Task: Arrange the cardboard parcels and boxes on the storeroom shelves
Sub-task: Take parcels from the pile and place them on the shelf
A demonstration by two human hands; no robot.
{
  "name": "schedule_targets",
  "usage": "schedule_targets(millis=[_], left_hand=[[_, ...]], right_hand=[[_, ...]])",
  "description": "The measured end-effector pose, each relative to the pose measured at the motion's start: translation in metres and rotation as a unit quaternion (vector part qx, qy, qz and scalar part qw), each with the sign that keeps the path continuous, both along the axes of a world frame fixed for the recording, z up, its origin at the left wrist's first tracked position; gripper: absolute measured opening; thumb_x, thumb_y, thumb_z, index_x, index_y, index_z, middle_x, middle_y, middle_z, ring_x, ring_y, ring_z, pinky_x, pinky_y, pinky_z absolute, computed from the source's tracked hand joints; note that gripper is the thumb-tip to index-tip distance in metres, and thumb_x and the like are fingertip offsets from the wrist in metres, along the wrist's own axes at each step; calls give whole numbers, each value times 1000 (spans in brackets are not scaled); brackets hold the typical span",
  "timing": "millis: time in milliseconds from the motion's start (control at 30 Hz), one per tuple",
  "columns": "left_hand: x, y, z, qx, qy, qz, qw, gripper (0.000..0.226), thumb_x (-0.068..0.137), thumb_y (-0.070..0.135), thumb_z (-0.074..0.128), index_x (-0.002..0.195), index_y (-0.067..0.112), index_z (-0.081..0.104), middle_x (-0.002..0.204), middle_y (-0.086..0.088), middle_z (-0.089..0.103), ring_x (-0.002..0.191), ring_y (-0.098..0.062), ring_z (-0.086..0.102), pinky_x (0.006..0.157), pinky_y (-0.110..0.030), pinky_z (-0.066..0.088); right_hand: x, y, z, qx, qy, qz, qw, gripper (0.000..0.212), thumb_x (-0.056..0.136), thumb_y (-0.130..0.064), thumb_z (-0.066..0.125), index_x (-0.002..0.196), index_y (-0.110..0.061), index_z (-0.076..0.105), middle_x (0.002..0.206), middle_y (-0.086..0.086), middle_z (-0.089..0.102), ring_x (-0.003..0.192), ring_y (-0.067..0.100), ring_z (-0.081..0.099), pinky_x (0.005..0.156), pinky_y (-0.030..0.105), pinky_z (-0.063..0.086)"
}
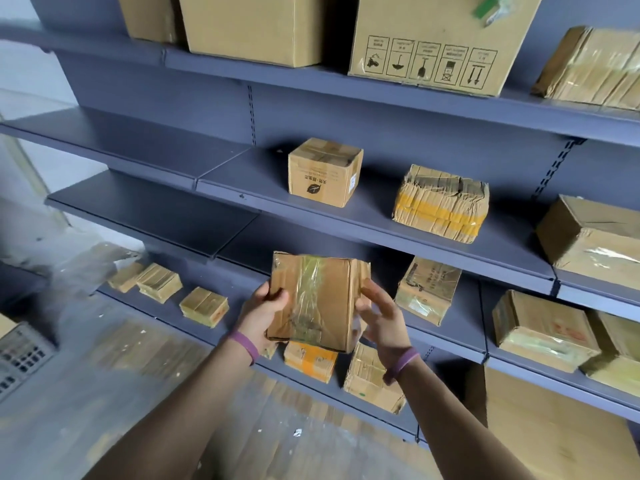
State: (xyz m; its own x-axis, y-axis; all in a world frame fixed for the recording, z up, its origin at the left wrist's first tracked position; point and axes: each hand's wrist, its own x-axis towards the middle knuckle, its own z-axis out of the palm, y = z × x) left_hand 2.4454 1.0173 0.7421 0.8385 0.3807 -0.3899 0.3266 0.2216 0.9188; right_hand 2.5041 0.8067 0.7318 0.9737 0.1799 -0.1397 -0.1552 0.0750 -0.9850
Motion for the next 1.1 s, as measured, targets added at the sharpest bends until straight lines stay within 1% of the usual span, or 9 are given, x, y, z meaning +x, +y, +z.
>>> schedule_targets(millis=[100,200,267,367,533,667,800,1000,1100], left_hand=[[-7,15,-2,-1,9,-13,1000,25,101,25,59,124,36,61,123,-3,64,116,-32,59,87,-55,56],[-11,21,-1,15,-4,-31,999,22,102,18,56,120,32,59,110,3,66,110,-26,61,78,-40,57],[-14,21,1,-2,-9,-33,999,25,103,15,54,124,29,58,111,1,67,103,-21,64,64,-33,57],[-17,23,1,-66,-20,-23,997,29,104,14,51,127,30,59,122,-8,67,104,-27,65,67,-41,58],[-21,24,2,-106,-21,-25,994,29,106,21,46,129,36,56,125,-5,65,112,-32,62,73,-46,57],[-23,26,3,-127,-11,-6,992,30,103,30,52,131,38,57,131,-7,65,121,-36,59,91,-58,54],[-24,23,10,-128,-4,-6,992,61,71,58,78,126,39,59,132,-5,65,127,-33,55,94,-56,53],[-28,9,4,-207,-18,91,974,57,89,34,70,140,23,48,140,-12,54,134,-37,46,107,-62,42],[-40,-11,2,-328,-26,107,938,47,91,40,67,125,9,57,125,-19,63,119,-37,58,100,-57,49]], right_hand=[[-10,5,-7,-38,122,11,992,46,93,-27,67,134,-19,46,130,7,56,115,34,54,82,53,50],[-17,3,-22,57,203,69,975,62,82,-40,71,136,-21,47,135,10,58,120,36,57,72,54,59],[-21,6,-29,128,219,36,967,69,81,-40,74,140,-15,48,136,13,60,119,32,60,72,47,60],[-29,10,-31,189,264,-41,945,60,91,-28,70,136,4,46,129,22,63,108,33,67,69,39,62],[-38,13,-21,278,266,31,923,55,88,-34,64,135,-7,54,130,16,65,121,32,62,91,42,58],[-39,13,-9,310,266,40,912,49,86,-27,63,131,-11,57,127,16,65,114,34,63,67,41,62],[-45,17,-7,332,254,33,908,41,84,-21,64,123,-11,60,113,13,71,113,33,63,74,46,62],[-56,25,-4,290,245,-11,925,18,98,-15,57,113,-6,63,102,12,73,96,26,68,59,33,61],[-62,27,-3,290,242,-15,926,16,98,-11,57,109,-1,63,100,15,73,95,27,69,66,38,63]])
